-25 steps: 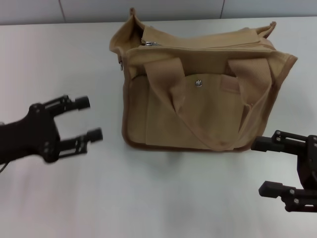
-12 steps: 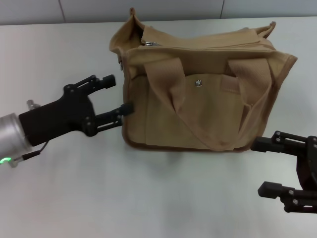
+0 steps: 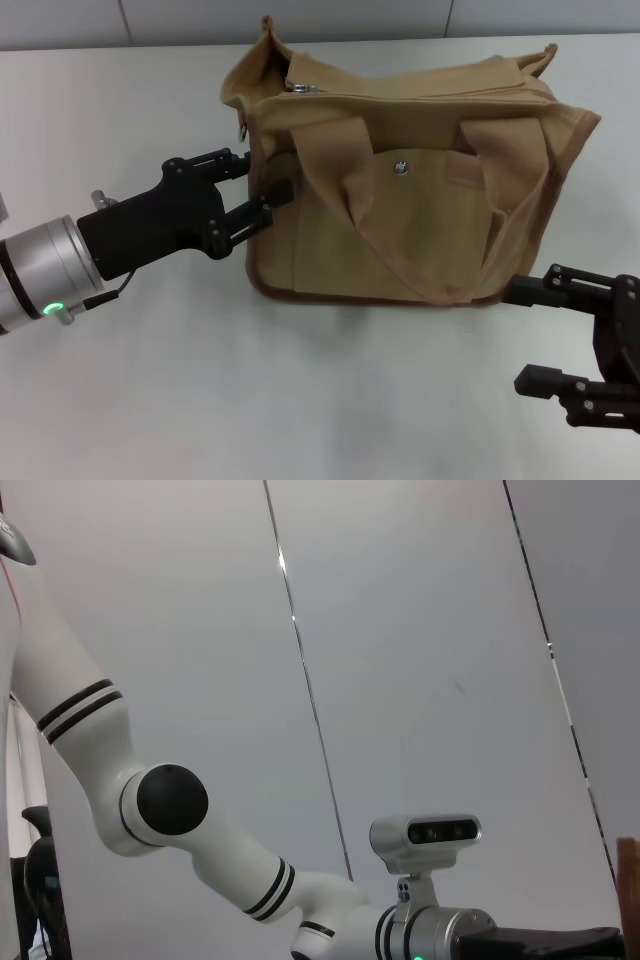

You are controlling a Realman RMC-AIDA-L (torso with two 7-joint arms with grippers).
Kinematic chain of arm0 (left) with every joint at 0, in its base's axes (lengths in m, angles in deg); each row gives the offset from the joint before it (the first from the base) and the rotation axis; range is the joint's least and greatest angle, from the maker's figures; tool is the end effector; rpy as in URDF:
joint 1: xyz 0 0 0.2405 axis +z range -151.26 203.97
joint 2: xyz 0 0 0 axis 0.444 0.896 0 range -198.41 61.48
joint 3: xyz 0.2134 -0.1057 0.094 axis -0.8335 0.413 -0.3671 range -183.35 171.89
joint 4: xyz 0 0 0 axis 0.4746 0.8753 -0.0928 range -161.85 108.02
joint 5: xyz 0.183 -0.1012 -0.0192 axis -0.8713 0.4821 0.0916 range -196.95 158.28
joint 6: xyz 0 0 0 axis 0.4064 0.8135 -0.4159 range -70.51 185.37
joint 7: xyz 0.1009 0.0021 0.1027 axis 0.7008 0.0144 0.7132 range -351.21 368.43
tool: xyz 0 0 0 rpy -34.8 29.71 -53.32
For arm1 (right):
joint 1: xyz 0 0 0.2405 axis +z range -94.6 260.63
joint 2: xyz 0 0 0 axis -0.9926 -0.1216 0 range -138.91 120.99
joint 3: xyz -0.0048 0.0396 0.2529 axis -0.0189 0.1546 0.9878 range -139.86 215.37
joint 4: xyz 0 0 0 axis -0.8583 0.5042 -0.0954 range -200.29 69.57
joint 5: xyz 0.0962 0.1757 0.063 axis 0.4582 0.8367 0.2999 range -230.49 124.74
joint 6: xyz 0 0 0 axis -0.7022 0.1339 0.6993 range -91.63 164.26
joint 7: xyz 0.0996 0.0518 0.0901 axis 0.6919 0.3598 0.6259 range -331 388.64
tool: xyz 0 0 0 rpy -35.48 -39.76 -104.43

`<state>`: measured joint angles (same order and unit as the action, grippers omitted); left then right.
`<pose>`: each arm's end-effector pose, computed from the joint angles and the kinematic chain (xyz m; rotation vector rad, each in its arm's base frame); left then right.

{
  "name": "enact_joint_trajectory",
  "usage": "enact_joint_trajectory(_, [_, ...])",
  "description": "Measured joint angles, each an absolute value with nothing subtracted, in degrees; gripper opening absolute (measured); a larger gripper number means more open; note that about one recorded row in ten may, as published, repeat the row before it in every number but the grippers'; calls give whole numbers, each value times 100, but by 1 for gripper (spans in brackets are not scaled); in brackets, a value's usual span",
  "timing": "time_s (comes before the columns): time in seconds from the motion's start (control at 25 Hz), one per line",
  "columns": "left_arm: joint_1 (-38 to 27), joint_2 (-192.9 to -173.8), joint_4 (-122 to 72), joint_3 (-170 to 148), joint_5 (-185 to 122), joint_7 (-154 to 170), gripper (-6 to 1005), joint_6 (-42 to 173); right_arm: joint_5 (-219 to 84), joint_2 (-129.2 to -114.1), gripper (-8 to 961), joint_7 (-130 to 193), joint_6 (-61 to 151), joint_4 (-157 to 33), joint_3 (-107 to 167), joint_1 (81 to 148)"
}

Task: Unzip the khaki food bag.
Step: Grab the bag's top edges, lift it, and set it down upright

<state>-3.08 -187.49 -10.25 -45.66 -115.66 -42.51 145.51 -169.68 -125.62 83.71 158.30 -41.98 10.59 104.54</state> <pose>-0.2628 0.3085 -0.0350 -2.5066 -0.4095 -1.0201 0.2772 0.2148 0.0183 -2.7483 0.3154 1.3695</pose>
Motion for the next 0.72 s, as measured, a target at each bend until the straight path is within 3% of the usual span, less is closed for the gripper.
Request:
enact_joint_trajectory(0.24, [-253,-18753,-1055,-4584,-11388,-3994,463,14700,-16968,-12560,729,8363,15815,-4198,1060,10453])
enact_joint_trajectory(0.44, [-252,-18749,-1057,-4598,-11382,-3981,227,14711,-16964,-12562,728,8360,15762,-4211,1060,10455])
enact_joint_trajectory(0.72, [-260,-18746,-1066,-4606,-11383,-3975,82,14715,-16944,-12566,728,8357,15746,-4216,1066,10455])
